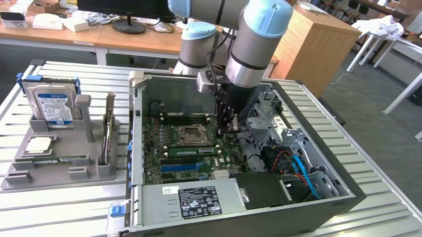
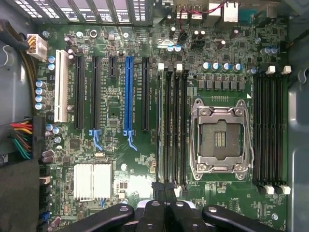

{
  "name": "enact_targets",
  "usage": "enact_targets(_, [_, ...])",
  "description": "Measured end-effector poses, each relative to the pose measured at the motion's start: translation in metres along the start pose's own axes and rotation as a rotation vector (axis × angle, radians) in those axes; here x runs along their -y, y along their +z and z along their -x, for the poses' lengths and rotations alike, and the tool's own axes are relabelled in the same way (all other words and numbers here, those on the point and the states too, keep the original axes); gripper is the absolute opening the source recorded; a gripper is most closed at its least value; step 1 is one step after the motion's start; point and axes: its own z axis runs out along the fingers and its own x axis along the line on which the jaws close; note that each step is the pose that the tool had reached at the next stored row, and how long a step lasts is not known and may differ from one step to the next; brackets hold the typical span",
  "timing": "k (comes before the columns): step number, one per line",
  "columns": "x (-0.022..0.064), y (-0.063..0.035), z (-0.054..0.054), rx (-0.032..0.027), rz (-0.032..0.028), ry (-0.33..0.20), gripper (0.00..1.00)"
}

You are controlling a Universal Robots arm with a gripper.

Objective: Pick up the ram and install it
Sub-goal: 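Press down the ram until it locks into place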

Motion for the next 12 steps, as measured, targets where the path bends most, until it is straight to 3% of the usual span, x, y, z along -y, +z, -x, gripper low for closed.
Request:
enact_targets(6, [0.0057, 0.0, 0.0, 0.0001, -0.0001, 0.0, 0.1])
enact_targets(12, [0.0061, 0.0001, 0.0, 0.0002, -0.0001, 0.0, 0.1])
